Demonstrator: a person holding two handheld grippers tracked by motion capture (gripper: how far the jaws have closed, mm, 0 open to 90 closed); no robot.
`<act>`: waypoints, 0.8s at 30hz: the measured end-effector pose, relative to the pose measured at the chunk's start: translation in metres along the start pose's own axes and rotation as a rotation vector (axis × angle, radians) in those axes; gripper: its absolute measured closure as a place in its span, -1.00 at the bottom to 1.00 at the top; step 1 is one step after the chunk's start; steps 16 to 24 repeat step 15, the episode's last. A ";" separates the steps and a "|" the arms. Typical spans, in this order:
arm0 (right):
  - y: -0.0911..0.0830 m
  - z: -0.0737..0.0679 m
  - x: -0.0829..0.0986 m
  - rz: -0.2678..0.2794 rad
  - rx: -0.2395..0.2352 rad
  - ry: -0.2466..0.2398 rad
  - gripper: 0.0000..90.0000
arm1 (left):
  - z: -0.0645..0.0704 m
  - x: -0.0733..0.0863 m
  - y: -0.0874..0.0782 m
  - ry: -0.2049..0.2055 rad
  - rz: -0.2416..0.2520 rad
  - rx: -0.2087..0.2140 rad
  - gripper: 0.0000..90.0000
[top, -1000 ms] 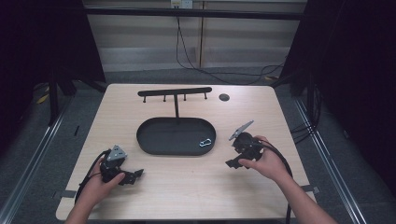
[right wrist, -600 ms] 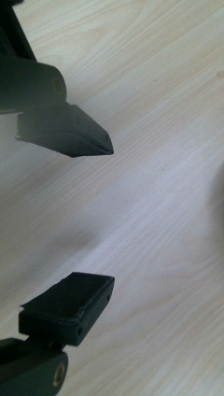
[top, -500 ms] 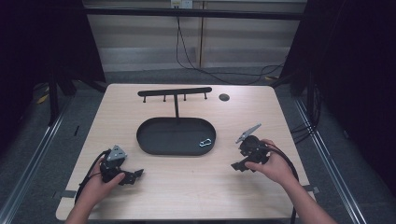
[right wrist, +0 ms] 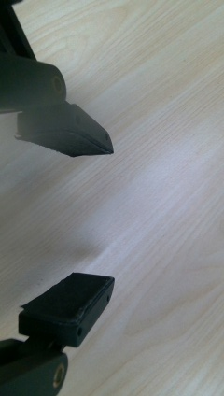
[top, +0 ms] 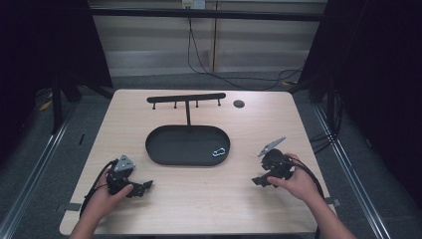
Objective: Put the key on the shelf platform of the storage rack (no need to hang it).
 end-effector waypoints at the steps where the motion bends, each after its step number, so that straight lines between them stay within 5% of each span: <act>1: 0.000 0.000 0.002 0.001 0.006 0.003 -0.33 | 0.000 0.000 0.000 0.000 0.000 0.000 -0.92; 24: 0.005 -0.004 0.016 0.004 0.000 0.009 -0.32 | 0.000 0.000 0.000 0.000 0.000 0.000 -0.92</act>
Point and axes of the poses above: each handheld gripper's, and its own axes: y roughly forward along the jaws, x roughly out of its underside, z roughly to its right, the point moved 2 cm from there along y, roughly forward along the jaws, and after that the axes turned 13 degrees about -y, right-handed, at the moved point
